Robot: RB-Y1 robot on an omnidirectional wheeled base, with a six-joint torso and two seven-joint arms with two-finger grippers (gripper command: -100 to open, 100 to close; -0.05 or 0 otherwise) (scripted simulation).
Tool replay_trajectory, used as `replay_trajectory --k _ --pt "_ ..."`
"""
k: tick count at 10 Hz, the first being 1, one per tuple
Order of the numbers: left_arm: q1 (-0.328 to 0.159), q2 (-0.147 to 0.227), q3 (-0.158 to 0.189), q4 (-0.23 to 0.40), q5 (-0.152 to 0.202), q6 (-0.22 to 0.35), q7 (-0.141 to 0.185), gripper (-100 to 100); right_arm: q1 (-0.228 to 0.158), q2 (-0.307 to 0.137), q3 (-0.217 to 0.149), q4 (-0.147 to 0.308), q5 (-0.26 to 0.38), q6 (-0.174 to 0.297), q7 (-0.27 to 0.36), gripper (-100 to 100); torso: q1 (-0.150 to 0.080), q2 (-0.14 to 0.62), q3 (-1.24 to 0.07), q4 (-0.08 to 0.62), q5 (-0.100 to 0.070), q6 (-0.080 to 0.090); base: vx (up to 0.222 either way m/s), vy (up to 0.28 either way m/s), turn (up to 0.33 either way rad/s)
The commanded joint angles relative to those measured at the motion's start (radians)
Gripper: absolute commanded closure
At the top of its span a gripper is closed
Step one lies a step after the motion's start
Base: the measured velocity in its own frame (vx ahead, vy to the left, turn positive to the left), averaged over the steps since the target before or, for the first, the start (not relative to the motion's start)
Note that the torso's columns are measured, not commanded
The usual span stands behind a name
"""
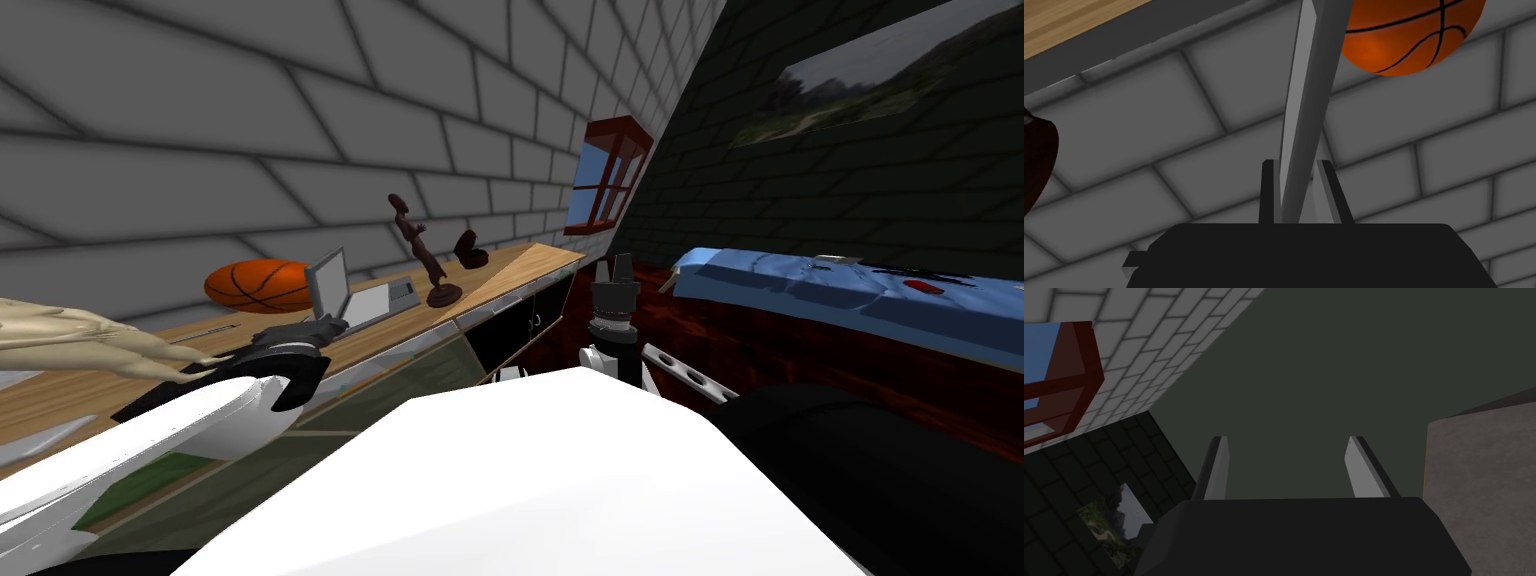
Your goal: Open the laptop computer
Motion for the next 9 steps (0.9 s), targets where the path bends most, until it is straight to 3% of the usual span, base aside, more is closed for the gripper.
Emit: replay_trajectory --k 1,3,4,9 --pt "0.015 0.002 -0.029 0.021 -0.052 0.014 -0.027 100 0.000 0.000 0.000 0.000 0.000 0.000 0.000 0 0.002 0.002 0.000 0.003 -0.004 -0.003 -0.003 -0.029 -0.106" --pt "0.029 0.002 -0.056 0.041 -0.105 0.027 -0.053 100 0.000 0.000 0.000 0.000 0.000 0.000 0.000 0 0.005 0.002 0.000 0.004 -0.004 -0.005 0.008 -0.040 -0.105" --pt "0.029 0.002 -0.056 0.041 -0.105 0.027 -0.053 100 0.000 0.000 0.000 0.000 0.000 0.000 0.000 0 0.005 0.003 0.001 0.004 -0.003 -0.006 0.010 -0.024 -0.014" --pt "0.066 0.003 -0.126 0.093 -0.232 0.060 -0.118 100 0.000 0.000 0.000 0.000 0.000 0.000 0.000 0 0.009 0.005 0.002 0.005 -0.002 -0.008 0.007 -0.027 -0.075"
